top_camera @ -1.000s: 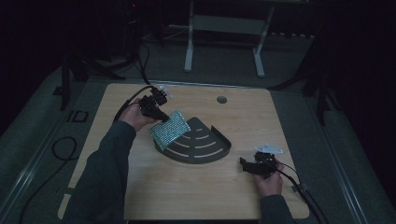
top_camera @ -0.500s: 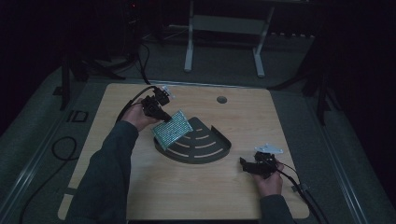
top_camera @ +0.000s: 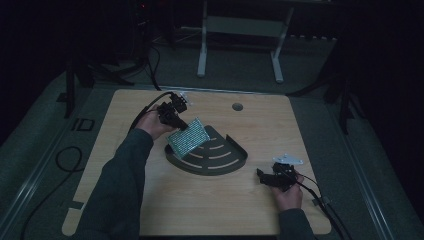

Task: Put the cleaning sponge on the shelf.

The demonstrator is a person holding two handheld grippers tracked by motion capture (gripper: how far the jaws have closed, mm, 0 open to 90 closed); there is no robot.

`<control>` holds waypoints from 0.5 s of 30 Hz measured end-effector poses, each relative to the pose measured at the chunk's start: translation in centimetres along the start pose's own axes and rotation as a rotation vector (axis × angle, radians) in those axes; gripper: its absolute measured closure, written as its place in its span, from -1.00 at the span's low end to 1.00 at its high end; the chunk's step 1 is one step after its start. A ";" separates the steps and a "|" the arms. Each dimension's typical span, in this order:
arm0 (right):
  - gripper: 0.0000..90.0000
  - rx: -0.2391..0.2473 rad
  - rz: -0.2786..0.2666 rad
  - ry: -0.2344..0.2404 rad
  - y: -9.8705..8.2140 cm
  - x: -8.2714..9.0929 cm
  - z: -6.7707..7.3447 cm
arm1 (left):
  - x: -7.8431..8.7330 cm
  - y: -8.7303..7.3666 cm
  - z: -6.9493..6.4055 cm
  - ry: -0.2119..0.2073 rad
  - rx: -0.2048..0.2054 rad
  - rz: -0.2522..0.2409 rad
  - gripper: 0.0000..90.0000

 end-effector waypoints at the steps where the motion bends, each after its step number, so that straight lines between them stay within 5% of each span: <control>1: -0.64 0.000 0.000 0.000 0.0 0.0 0.0 | -0.1 0.0 0.0 -0.003 0.000 -0.001 1.00; 15: -0.63 0.000 0.000 0.000 0.0 0.0 0.0 | -1.6 0.2 -0.2 -0.004 -0.019 0.025 1.00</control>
Point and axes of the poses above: each handheld gripper's, and its own axes: x roughly backward along the jaws, y roughly out of its top, z roughly to its left, the point moved 1 cm from there along -x, roughly forward along the jaws, and after that the axes turned 14 degrees about x, right-handed, at the moved point
